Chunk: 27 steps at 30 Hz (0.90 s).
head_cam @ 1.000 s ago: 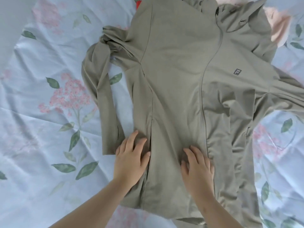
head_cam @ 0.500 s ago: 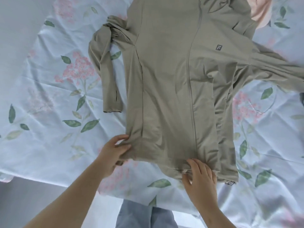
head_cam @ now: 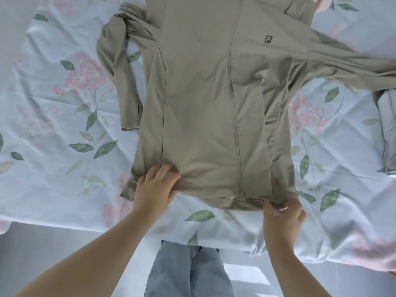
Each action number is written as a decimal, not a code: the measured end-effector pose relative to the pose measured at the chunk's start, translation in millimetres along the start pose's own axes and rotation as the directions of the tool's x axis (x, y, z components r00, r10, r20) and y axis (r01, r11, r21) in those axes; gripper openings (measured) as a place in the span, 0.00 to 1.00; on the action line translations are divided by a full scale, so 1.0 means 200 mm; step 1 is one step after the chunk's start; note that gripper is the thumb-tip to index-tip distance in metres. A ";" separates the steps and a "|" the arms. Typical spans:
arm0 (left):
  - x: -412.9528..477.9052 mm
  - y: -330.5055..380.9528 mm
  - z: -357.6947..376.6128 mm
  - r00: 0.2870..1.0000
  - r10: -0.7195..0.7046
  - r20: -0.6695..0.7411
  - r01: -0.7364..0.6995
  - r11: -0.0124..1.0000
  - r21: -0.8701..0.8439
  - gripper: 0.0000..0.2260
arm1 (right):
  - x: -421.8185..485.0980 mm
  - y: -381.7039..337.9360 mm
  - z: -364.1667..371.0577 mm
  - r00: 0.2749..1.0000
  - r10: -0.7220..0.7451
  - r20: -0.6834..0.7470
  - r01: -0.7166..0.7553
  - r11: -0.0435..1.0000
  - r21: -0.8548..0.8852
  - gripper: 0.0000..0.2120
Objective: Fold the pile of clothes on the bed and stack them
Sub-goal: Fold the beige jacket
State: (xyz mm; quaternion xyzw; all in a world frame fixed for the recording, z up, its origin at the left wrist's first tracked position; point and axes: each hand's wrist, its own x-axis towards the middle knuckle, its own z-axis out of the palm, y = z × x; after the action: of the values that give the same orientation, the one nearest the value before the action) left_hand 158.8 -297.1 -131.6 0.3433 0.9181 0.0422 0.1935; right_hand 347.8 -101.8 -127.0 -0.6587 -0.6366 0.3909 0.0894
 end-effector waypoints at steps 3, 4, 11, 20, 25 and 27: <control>0.01 -0.07 -0.06 0.994 -0.077 -0.081 0.067 0.991 -0.120 0.07 | 0.06 0.00 -0.03 0.971 0.226 -0.078 -0.217 0.970 0.111 0.33; 0.02 -0.10 -0.07 0.988 -0.136 -0.070 0.125 0.982 -0.139 0.07 | 0.08 0.01 -0.03 0.965 0.251 -0.070 -0.243 0.964 0.108 0.34; -0.09 -0.24 -0.08 0.935 -0.350 -0.059 0.341 0.932 -0.124 0.12 | 0.13 -0.01 -0.02 0.981 0.192 0.012 -0.192 0.980 0.059 0.12; -0.07 -0.27 -0.24 0.915 -0.389 0.104 0.388 0.784 -0.484 0.06 | 0.16 0.05 -0.14 0.959 0.265 -0.101 -0.204 0.893 0.401 0.09; -0.11 -0.32 -0.44 0.845 -0.206 0.493 0.534 0.370 -0.760 0.23 | 0.17 0.09 -0.35 0.886 0.228 -0.405 -0.118 0.953 0.279 0.12; -0.15 -0.31 -0.45 0.838 -0.144 0.527 0.521 0.501 -0.691 0.24 | 0.15 0.11 -0.41 0.892 0.254 -0.373 -0.182 0.959 0.217 0.18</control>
State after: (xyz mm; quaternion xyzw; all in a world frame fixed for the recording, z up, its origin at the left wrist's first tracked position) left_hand 106.7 -358.2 -52.8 0.0275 0.7813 0.3481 0.5174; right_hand 413.0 -47.6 -96.8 -0.7812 -0.4896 0.3114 0.2301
